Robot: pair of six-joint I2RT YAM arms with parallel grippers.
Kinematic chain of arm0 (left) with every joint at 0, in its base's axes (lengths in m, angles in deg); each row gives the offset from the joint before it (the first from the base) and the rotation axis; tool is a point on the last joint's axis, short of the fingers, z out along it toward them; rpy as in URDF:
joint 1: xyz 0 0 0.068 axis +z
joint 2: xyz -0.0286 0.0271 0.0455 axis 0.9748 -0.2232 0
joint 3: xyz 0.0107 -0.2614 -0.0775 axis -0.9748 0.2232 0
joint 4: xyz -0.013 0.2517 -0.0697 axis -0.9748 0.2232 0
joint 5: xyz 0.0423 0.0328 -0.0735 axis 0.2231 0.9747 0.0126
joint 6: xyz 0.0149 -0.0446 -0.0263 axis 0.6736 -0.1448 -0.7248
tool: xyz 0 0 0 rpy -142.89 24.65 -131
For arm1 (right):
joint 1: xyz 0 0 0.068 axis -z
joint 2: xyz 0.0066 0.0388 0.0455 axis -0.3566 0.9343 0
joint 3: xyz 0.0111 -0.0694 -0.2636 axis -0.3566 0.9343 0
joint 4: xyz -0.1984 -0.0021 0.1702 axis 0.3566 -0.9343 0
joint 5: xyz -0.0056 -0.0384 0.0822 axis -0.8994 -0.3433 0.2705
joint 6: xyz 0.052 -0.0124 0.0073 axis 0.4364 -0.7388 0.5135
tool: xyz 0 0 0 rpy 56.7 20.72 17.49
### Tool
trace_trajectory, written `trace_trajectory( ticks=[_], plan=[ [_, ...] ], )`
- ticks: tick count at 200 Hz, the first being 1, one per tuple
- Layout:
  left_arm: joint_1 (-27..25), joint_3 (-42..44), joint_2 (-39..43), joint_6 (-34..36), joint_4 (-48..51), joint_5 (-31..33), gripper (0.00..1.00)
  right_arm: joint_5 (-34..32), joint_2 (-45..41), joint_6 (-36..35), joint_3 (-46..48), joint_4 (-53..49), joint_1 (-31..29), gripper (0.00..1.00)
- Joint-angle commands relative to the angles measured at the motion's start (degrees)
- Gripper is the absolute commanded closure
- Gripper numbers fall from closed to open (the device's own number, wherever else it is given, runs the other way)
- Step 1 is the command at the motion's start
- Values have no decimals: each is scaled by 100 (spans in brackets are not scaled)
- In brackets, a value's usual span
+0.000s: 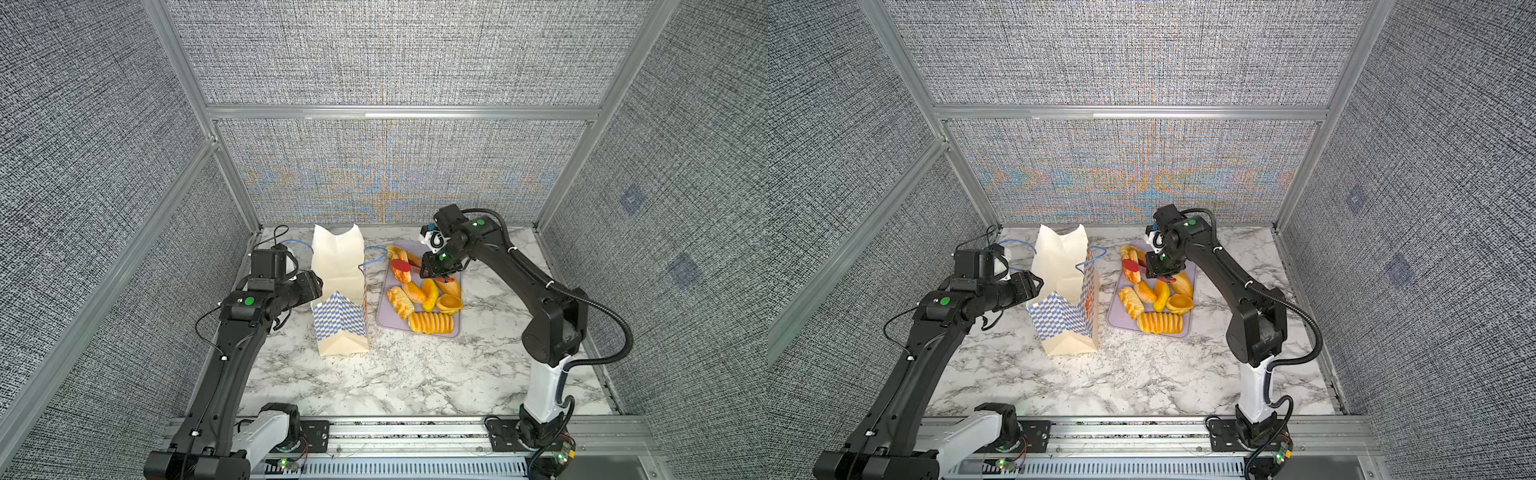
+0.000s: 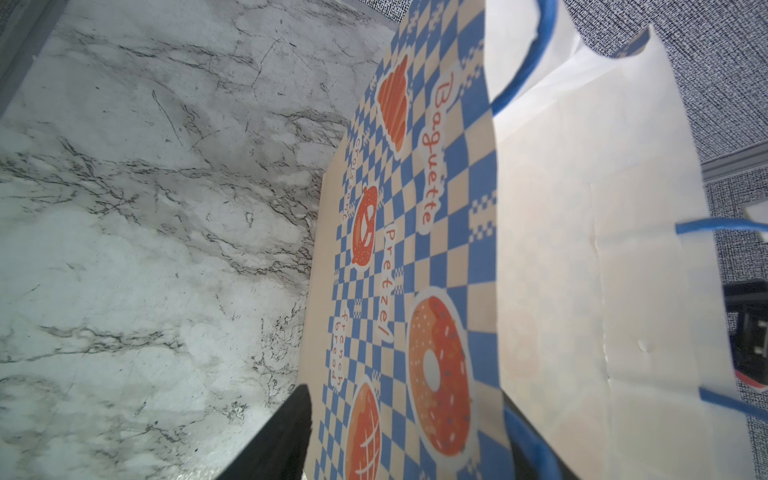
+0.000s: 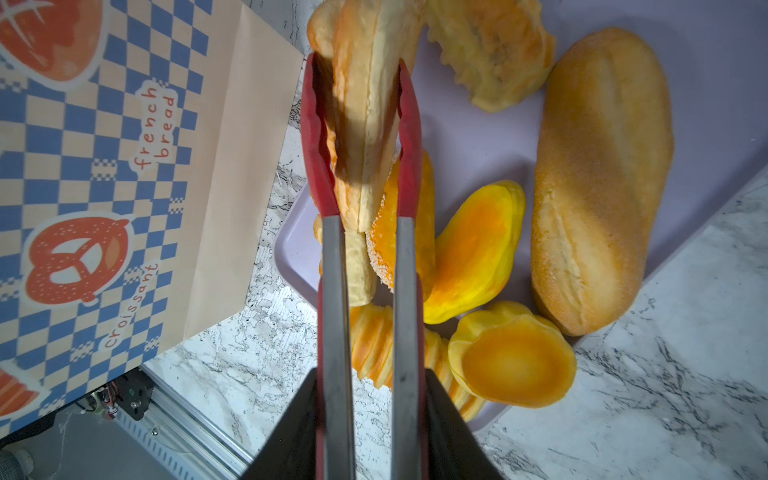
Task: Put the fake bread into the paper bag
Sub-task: 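Lift the pinched pastry with the tongs up off the tray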
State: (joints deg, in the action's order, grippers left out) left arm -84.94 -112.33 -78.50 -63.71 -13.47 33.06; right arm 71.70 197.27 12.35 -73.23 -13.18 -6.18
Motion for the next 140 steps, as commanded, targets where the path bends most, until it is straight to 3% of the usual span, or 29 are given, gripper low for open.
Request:
trace_trajectory(
  ticks=[1, 140],
  plan=[
    [2, -36, 30, -44, -89, -46, 39, 9, -191, 47, 42, 80, -3, 63],
    [-4, -69, 52, -93, -149, -170, 53, -154, -1329, 346, 909, 533, 138, 63]
  ],
)
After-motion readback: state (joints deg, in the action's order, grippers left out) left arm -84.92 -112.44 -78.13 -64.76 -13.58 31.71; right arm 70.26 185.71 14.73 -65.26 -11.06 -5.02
